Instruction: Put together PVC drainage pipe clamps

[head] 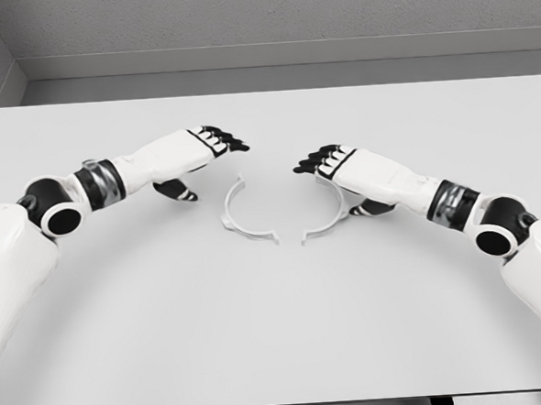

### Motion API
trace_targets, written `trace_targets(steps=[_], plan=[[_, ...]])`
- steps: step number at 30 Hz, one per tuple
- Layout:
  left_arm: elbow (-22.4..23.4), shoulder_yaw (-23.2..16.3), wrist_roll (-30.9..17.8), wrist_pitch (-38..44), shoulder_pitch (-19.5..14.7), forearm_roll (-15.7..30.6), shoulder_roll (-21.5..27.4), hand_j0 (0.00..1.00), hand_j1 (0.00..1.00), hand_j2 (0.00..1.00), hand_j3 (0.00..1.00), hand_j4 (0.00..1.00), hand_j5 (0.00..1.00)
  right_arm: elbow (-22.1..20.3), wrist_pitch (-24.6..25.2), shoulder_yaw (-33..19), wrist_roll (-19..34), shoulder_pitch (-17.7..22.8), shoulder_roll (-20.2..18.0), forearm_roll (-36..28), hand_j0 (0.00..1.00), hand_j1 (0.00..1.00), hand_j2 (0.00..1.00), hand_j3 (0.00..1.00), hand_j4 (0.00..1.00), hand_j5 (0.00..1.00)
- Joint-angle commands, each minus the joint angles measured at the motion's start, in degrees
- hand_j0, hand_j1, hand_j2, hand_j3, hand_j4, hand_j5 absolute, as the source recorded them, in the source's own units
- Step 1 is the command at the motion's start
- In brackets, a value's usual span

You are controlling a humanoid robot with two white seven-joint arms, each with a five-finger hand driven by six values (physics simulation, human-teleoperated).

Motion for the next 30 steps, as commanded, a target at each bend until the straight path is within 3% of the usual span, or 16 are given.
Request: trace_targets(steps=[1, 9, 30], plan=[[0.55, 0.19, 0.12, 0.11, 0.0, 0.46, 0.9, 1.0, 1.0, 1.0, 1.0, 1.0, 1.0, -0.01, 0.07, 0.08, 0.1, 0.0, 0.4, -0.36, 1.0, 1.0, 1.0, 1.0, 1.0, 1.0], [0.72, 0.98, 0.21, 0.11, -0.09, 0.46, 2.31, 1.0, 1.0, 1.0, 1.0, 1.0, 1.0, 0.52, 0.07, 1.23, 0.1, -1.41, 1.45, -0.27, 1.0, 1.0, 1.0, 1.0, 1.0, 1.0], [0.72, 1.6, 0.21, 0.11, -0.09, 0.46, 2.4, 1.0, 1.0, 1.0, 1.0, 1.0, 1.0, 7.9, 0.07, 3.95, -0.08, -6.94, 4.62, 0.43, 1.0, 1.0, 1.0, 1.0, 1.0, 1.0]])
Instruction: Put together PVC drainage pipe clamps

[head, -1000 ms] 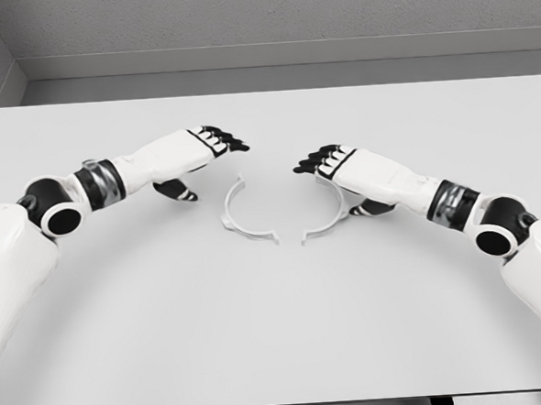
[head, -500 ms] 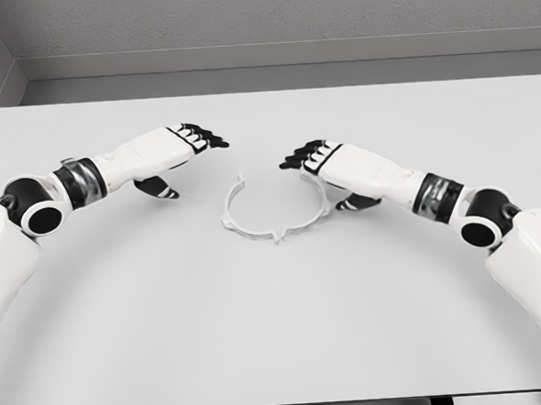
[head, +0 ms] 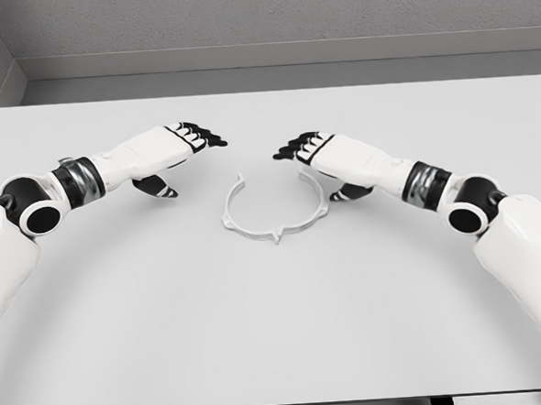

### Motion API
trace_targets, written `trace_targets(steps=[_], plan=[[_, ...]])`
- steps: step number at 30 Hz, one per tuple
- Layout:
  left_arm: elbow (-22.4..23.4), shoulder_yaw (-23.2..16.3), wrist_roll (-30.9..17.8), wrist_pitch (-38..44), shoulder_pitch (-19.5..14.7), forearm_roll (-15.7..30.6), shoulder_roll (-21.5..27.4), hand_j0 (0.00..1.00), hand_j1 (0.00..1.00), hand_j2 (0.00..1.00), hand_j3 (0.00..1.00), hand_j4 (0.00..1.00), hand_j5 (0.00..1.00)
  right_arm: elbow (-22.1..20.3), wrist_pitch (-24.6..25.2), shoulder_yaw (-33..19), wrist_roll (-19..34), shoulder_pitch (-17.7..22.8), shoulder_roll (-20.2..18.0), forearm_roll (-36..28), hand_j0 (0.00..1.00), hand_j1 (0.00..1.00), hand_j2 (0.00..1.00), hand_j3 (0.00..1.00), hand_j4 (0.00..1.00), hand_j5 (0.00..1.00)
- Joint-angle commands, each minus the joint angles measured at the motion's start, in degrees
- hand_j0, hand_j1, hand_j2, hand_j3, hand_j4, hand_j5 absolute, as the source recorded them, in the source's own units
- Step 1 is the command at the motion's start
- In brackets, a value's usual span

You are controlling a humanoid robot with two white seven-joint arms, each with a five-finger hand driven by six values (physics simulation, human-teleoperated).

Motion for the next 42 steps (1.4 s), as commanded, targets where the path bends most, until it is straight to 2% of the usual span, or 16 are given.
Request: trace_targets(steps=[1, 6, 16, 30, 42], plan=[[-0.01, 0.31, 0.06, 0.11, 0.0, 0.38, 0.15, 1.0, 1.0, 1.0, 1.0, 1.0, 1.0, 0.97, 0.07, 0.26, -0.04, -0.09, 0.76, -0.35, 1.0, 1.0, 1.0, 1.0, 1.0, 1.0], [1.04, 1.63, 0.06, 0.11, 0.09, 0.38, 1.65, 1.0, 1.0, 1.0, 1.0, 1.0, 1.0, 2.11, 0.07, 0.87, -0.04, -1.14, 1.82, 0.18, 1.0, 1.0, 1.0, 1.0, 1.0, 1.0], [1.39, 1.63, 0.06, 0.11, 0.09, 1.61, 1.73, 1.0, 1.0, 1.0, 1.0, 1.0, 1.0, 2.64, 0.07, 1.13, 0.05, -1.76, 2.69, 0.26, 1.0, 1.0, 1.0, 1.0, 1.0, 1.0], [1.39, 1.63, 0.06, 0.11, 0.09, 1.61, 1.73, 1.0, 1.0, 1.0, 1.0, 1.0, 1.0, 3.96, 0.07, 3.33, 0.05, -4.04, 6.03, 0.35, 1.0, 1.0, 1.0, 1.0, 1.0, 1.0], [1.39, 1.63, 0.06, 0.11, 0.09, 1.61, 1.73, 1.0, 1.0, 1.0, 1.0, 1.0, 1.0, 4.13, 0.71, 3.24, 0.05, -5.36, 6.03, 0.35, 1.0, 1.0, 1.0, 1.0, 1.0, 1.0]])
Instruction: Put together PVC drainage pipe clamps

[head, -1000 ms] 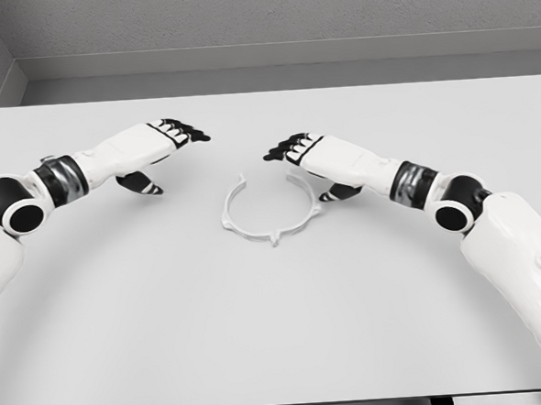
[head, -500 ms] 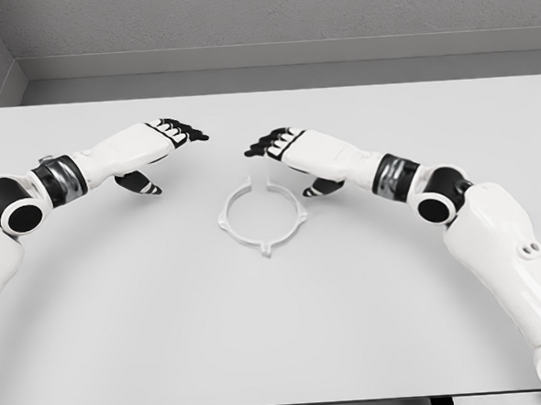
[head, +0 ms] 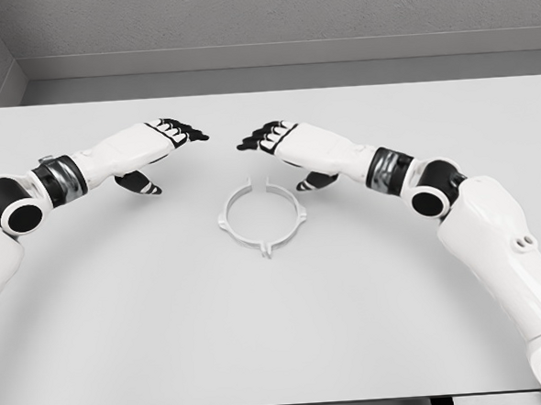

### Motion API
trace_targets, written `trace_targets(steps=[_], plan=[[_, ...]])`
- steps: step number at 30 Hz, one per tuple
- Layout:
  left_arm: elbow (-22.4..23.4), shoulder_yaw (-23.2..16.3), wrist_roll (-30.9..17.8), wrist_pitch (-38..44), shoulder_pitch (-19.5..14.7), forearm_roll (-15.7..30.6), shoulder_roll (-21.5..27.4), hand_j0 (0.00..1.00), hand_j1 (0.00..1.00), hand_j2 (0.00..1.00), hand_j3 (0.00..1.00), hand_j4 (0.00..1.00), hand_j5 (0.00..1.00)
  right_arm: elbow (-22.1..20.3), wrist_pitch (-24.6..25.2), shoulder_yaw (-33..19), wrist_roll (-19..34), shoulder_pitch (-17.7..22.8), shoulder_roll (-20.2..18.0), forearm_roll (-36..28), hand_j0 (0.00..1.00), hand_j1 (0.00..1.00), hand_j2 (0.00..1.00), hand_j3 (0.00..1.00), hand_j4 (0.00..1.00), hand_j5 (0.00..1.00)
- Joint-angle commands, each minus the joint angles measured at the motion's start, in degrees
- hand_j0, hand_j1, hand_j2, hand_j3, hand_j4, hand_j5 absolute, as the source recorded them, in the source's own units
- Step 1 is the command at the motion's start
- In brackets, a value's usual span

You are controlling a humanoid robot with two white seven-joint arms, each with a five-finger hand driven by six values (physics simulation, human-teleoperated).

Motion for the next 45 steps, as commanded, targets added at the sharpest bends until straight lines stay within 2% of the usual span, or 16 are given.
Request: trace_targets(steps=[1, 6, 11, 19, 22, 24, 25, 30, 33, 34, 35, 37, 38, 43, 45], plan=[[0.08, 0.05, 0.04, 0.11, 0.0, 0.38, 0.03, 1.0, 1.0, 1.0, 1.0, 1.0, 1.0, 0.04, 0.38, 0.13, -0.04, 0.0, 0.21, -0.39, 1.0, 1.0, 1.0, 1.0, 1.0, 1.0], [0.34, 0.05, 0.04, 0.11, 0.0, 0.38, 0.03, 1.0, 1.0, 1.0, 1.0, 1.0, 1.0, 0.22, 0.73, 0.39, 0.04, -0.18, 1.44, -0.3, 1.0, 1.0, 1.0, 1.0, 1.0, 1.0], [0.25, 0.05, -0.05, 0.11, 0.0, 0.38, 0.03, 1.0, 1.0, 1.0, 1.0, 1.0, 1.0, 2.15, 0.82, 1.89, -0.04, -1.05, 2.67, -0.39, 1.0, 1.0, 1.0, 1.0, 1.0, 1.0], [0.34, 0.05, 0.04, 0.11, -0.09, 0.38, 0.12, 1.0, 1.0, 1.0, 1.0, 1.0, 1.0, 1.36, 0.73, 1.8, 0.13, -1.85, 3.11, -0.39, 1.0, 1.0, 1.0, 1.0, 1.0, 1.0], [0.34, 0.05, 0.04, 0.11, -0.09, 0.38, 0.12, 1.0, 1.0, 1.0, 1.0, 1.0, 1.0, -5.32, 0.64, 0.22, 0.39, -1.14, 1.0, -0.83, 1.0, 1.0, 1.0, 1.0, 1.0, 1.0], [0.34, 0.05, 0.04, 0.11, -0.09, 0.38, 0.38, 1.0, 1.0, 1.0, 1.0, 1.0, 1.0, -6.55, 0.47, -2.86, 0.39, -0.79, -1.02, -1.01, 1.0, 1.0, 1.0, 1.0, 1.0, 1.0], [0.34, 0.05, 0.04, 0.11, -0.09, 0.38, 0.56, 1.0, 1.0, 1.0, 1.0, 1.0, 1.0, -6.99, 0.21, -3.38, 0.39, 0.09, -2.25, -1.18, 1.0, 1.0, 1.0, 1.0, 1.0, 1.0], [0.43, -0.74, 0.04, 0.11, -0.09, 0.38, -0.06, 1.0, 1.0, 1.0, 1.0, 1.0, 1.0, -17.71, 0.21, -9.18, 0.39, 5.36, -8.14, -1.53, 1.0, 1.0, 1.0, 1.0, 1.0, 1.0], [0.52, -1.8, 0.04, 0.11, -0.35, 0.38, -1.46, 1.0, 1.0, 1.0, 1.0, 1.0, 1.0, -26.85, 0.21, -17.71, 0.31, 11.95, -14.12, -2.41, 1.0, 1.0, 1.0, 1.0, 1.0, 1.0], [1.13, -1.8, -0.05, 0.11, -0.35, 0.29, -2.25, 1.0, 1.0, 1.0, 1.0, 1.0, 1.0, -28.61, 0.21, -20.69, 0.31, 13.79, -15.44, -2.94, 1.0, 1.0, 1.0, 1.0, 1.0, 1.0], [1.66, -1.8, -0.05, 0.11, -0.35, 0.29, -3.04, 1.0, 1.0, 1.0, 1.0, 1.0, 1.0, -28.87, 0.03, -21.93, 0.13, 14.68, -15.88, -2.94, 1.0, 1.0, 1.0, 1.0, 1.0, 1.0], [2.45, -2.24, -0.05, 0.11, -0.44, 0.2, -3.75, 1.0, 1.0, 1.0, 1.0, 1.0, 1.0, -28.79, 0.03, -22.72, -0.04, 15.12, -19.13, -3.91, 1.0, 1.0, 1.0, 1.0, 1.0, 1.0], [2.71, -2.24, -0.14, 0.11, -0.44, 0.12, -4.36, 1.0, 1.0, 1.0, 1.0, 1.0, 1.0, -28.87, -0.14, -23.86, 0.04, 17.31, -20.01, -4.08, 1.0, 1.0, 1.0, 1.0, 1.0, 1.0], [4.29, -3.47, -0.31, 0.11, -0.88, -0.23, -6.47, 1.0, 1.0, 1.0, 1.0, 1.0, 1.0, -28.7, -0.25, -32.47, -0.22, 26.1, -21.42, -4.08, 1.0, 1.0, 1.0, 1.0, 1.0, 1.0], [5.26, -3.82, -0.31, 0.11, -1.32, -0.32, -7.18, 1.0, 1.0, 1.0, 1.0, 1.0, 1.0, -28.44, -0.25, -33.09, -0.48, 26.98, -21.77, -4.08, 1.0, 1.0, 1.0, 1.0, 1.0, 1.0]])
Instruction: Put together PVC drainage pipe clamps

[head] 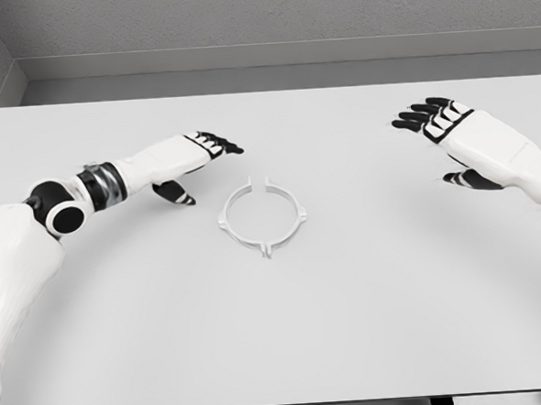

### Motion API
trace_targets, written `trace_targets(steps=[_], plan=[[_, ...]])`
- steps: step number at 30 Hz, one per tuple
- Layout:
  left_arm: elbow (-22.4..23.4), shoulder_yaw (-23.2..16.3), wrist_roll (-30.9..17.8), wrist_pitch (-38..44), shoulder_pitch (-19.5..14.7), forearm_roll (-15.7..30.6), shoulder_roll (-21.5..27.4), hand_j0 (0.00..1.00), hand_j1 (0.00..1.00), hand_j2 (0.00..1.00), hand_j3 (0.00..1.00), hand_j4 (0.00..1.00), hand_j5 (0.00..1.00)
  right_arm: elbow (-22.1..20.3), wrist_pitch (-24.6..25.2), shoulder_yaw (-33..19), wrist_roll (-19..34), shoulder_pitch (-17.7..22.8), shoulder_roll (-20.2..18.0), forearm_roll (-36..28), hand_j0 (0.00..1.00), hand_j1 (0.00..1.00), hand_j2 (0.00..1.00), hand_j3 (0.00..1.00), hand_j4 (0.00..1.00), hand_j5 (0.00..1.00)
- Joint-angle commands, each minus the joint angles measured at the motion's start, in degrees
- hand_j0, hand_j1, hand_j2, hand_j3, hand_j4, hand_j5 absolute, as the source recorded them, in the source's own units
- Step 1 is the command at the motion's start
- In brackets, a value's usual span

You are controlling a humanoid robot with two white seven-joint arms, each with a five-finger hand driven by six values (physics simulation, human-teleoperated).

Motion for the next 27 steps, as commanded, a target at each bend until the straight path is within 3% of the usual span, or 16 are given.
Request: trace_targets(steps=[1, 2, 5, 7, 10, 16, 18, 21, 27], plan=[[0.92, -0.54, -0.02, 0.09, 0.0, 0.28, -1.01, 1.0, 1.0, 1.0, 1.0, 1.0, 1.0, 0.12, 0.06, -2.35, -0.28, 0.26, -0.69, -0.58, 1.0, 1.0, 1.0, 1.0, 1.0, 1.0], [0.92, -0.63, -0.02, 0.09, -0.18, 0.28, -0.92, 1.0, 1.0, 1.0, 1.0, 1.0, 1.0, 0.03, 0.06, -3.14, -0.28, 1.41, -0.69, -1.45, 1.0, 1.0, 1.0, 1.0, 1.0, 1.0], [0.92, -1.34, -0.02, 0.09, -1.32, 0.64, -0.92, 1.0, 1.0, 1.0, 1.0, 1.0, 1.0, -0.14, 0.06, -2.26, -0.36, 3.16, -0.95, -16.12, 1.0, 1.0, 1.0, 1.0, 1.0, 1.0], [0.74, -1.6, -0.02, 0.09, -1.58, 0.81, -0.92, 1.0, 1.0, 1.0, 1.0, 1.0, 1.0, -0.58, 0.06, -2.7, -0.28, 4.31, -1.92, -20.18, 1.0, 1.0, 1.0, 1.0, 1.0, 1.0], [0.83, -3.71, -0.02, 0.09, -2.73, 0.81, -1.27, 1.0, 1.0, 1.0, 1.0, 1.0, 1.0, -1.9, 0.06, -2.35, 0.34, 4.75, -2.18, -20.0, 1.0, 1.0, 1.0, 1.0, 1.0, 1.0], [1.0, -3.88, -0.02, 0.09, -2.29, 0.28, -3.29, 1.0, 1.0, 1.0, 1.0, 1.0, 1.0, -1.38, 0.06, -0.24, 0.43, 5.36, -2.45, -19.47, 1.0, 1.0, 1.0, 1.0, 1.0, 1.0], [1.09, -3.88, -0.02, 0.09, -2.2, 0.2, -3.29, 1.0, 1.0, 1.0, 1.0, 1.0, 1.0, -1.29, 0.06, -0.33, 0.51, 5.27, -2.62, -19.3, 1.0, 1.0, 1.0, 1.0, 1.0, 1.0], [1.09, -3.88, -0.02, 0.09, -2.2, 0.2, -3.73, 1.0, 1.0, 1.0, 1.0, 1.0, 1.0, -1.29, 0.06, -1.47, 0.51, 5.45, 0.1, -19.3, 1.0, 1.0, 1.0, 1.0, 1.0, 1.0], [1.01, -3.88, -0.02, 0.09, -2.37, 0.28, -3.73, 1.0, 1.0, 1.0, 1.0, 1.0, 1.0, -1.46, 0.06, -1.29, 0.34, 5.63, -0.42, -19.3, 1.0, 1.0, 1.0, 1.0, 1.0, 1.0]])
